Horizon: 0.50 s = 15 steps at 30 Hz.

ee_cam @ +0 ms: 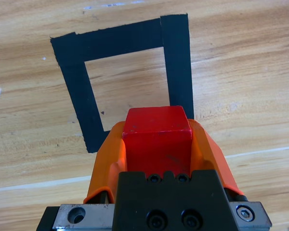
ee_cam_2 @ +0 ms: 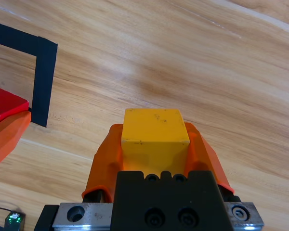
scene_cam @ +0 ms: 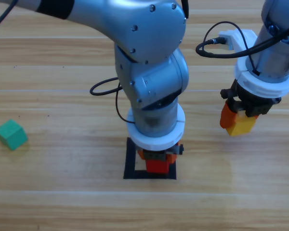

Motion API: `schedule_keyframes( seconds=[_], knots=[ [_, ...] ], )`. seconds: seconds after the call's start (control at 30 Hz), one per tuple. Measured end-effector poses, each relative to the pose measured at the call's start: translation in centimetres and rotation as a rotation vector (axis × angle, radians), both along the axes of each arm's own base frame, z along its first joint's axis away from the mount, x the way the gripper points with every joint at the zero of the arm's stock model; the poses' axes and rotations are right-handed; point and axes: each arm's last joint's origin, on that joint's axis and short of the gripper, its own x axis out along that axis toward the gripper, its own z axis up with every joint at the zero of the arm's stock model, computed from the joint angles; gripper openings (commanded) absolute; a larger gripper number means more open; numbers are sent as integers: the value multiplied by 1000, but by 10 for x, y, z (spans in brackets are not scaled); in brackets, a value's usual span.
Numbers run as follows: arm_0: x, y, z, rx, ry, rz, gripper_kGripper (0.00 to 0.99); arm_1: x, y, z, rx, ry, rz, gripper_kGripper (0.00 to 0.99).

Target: Stack the blocks in the rectangular block: red at the bottom, yellow in the middle, green on top

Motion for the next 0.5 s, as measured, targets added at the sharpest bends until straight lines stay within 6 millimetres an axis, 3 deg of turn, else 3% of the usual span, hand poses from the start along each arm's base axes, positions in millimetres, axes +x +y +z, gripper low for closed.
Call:
schedule_keyframes(
  seconds=[0.5],
  knots=[
    [13,8,-7,14,5,39,41,1,1,0,5,-6,2,75]
  ],
)
